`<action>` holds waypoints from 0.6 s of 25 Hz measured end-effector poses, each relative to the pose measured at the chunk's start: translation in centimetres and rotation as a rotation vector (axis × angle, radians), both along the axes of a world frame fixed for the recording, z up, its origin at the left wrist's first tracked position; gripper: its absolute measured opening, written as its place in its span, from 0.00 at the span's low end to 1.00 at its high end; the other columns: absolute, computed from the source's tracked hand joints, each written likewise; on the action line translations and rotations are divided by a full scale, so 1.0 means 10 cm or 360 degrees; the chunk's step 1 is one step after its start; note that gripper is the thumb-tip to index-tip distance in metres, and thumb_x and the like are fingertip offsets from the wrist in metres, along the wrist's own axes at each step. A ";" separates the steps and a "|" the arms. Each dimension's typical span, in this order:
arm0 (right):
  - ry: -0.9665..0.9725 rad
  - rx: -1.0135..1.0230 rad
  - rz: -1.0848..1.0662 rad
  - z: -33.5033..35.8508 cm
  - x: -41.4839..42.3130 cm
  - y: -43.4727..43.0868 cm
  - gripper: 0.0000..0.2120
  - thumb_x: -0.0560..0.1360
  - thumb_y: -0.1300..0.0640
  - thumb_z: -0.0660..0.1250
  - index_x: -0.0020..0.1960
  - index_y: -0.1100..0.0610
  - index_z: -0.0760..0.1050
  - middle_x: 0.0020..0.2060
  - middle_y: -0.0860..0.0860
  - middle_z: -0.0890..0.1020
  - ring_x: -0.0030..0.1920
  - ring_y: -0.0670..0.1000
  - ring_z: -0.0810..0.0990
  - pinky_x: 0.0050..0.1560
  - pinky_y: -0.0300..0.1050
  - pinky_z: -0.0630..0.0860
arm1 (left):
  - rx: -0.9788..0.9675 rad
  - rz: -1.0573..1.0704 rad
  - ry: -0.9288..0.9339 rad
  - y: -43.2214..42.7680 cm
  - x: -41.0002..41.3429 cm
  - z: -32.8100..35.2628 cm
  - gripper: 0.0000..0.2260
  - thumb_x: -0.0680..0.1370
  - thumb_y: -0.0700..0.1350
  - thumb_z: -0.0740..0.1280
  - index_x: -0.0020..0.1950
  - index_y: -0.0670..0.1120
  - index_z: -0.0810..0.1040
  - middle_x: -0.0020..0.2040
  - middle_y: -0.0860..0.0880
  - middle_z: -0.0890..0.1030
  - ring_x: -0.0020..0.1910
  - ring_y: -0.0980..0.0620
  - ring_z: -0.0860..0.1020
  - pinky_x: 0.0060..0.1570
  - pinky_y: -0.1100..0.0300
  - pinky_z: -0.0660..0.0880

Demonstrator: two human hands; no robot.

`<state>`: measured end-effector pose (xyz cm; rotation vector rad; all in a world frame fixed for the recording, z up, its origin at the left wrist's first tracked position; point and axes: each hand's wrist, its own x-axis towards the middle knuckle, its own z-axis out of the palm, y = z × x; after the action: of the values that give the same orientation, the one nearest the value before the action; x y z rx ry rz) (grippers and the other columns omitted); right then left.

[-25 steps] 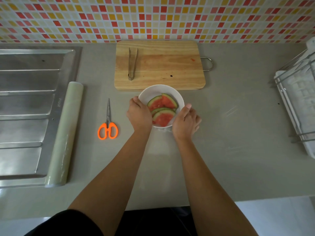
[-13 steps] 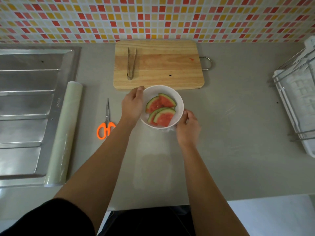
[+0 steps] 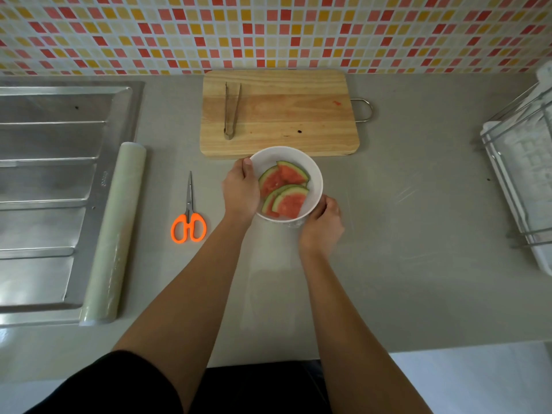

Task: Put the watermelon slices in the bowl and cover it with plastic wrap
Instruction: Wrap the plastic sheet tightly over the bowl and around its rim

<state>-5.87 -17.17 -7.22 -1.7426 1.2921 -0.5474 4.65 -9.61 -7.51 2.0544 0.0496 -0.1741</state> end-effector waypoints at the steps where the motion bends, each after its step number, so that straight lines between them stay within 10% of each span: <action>1: 0.0035 -0.0019 0.0029 0.00 0.00 0.01 0.12 0.78 0.63 0.57 0.57 0.65 0.75 0.54 0.61 0.80 0.53 0.60 0.77 0.40 0.32 0.60 | 0.0005 0.0013 0.0003 0.00 0.00 0.00 0.15 0.82 0.46 0.52 0.55 0.44 0.77 0.49 0.43 0.81 0.49 0.44 0.76 0.47 0.55 0.68; 9: 0.0986 -0.0438 0.0556 0.01 -0.15 -0.10 0.26 0.76 0.64 0.56 0.73 0.61 0.55 0.69 0.58 0.61 0.67 0.60 0.62 0.66 0.50 0.60 | -0.0436 0.0192 0.0392 0.05 -0.05 0.09 0.16 0.79 0.44 0.56 0.65 0.48 0.74 0.60 0.49 0.77 0.61 0.48 0.74 0.62 0.53 0.70; 15: 0.0246 -0.0271 0.0473 0.28 -0.06 -0.35 0.22 0.79 0.60 0.53 0.73 0.62 0.59 0.74 0.59 0.61 0.73 0.58 0.59 0.70 0.47 0.56 | -0.0397 0.0093 0.0163 0.17 0.11 0.19 0.20 0.75 0.38 0.55 0.64 0.49 0.75 0.61 0.51 0.77 0.63 0.52 0.73 0.65 0.59 0.66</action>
<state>-6.47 -20.70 -4.43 -2.1084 1.0862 -0.3653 5.72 -7.95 -5.63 1.7922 0.1441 -0.2374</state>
